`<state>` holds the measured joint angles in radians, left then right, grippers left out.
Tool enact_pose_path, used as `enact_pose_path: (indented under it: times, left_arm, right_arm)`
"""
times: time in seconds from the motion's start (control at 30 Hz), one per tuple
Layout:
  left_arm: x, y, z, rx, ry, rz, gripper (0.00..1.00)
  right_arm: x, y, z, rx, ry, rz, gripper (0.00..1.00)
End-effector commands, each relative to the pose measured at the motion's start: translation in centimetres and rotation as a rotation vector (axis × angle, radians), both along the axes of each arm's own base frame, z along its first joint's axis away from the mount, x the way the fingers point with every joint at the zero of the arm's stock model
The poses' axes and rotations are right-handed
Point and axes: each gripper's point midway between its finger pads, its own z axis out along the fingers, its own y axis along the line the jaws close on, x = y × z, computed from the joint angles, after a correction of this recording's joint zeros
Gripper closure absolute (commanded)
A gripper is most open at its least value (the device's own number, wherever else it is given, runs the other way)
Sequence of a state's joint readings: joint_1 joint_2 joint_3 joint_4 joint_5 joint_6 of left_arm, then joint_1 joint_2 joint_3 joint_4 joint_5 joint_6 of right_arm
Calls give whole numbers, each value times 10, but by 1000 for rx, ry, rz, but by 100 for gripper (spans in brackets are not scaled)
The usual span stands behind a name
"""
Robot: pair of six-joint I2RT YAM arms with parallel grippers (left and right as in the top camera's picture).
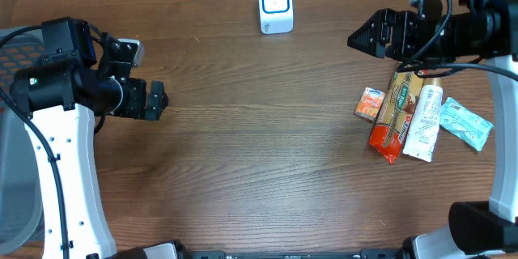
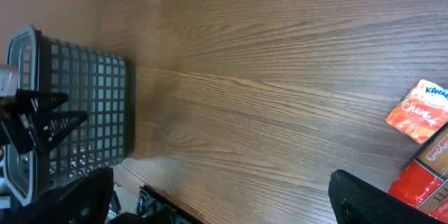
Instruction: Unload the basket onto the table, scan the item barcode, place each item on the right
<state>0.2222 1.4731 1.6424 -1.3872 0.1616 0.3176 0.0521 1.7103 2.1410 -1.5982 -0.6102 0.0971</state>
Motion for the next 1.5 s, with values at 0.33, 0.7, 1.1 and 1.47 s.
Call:
enact_pose_path:
  times: [0.33, 0.7, 1.1, 1.47]
  left_arm:
    - [0, -2, 5, -7, -19, -5, 0]
    - [0, -2, 5, -7, -18, -5, 0]
    - [0, -2, 5, -7, -19, -5, 0]
    - [0, -2, 5, -7, -19, -5, 0]
  right_arm:
    - [29, -48, 39, -347, -342, -209, 0]
    - [-5, -81, 96, -349, -909, -484, 0]
    - [-88, -97, -12, -239, -1205, -583, 0]
    - [-103, -93, -119, -224, -1180, -550, 0]
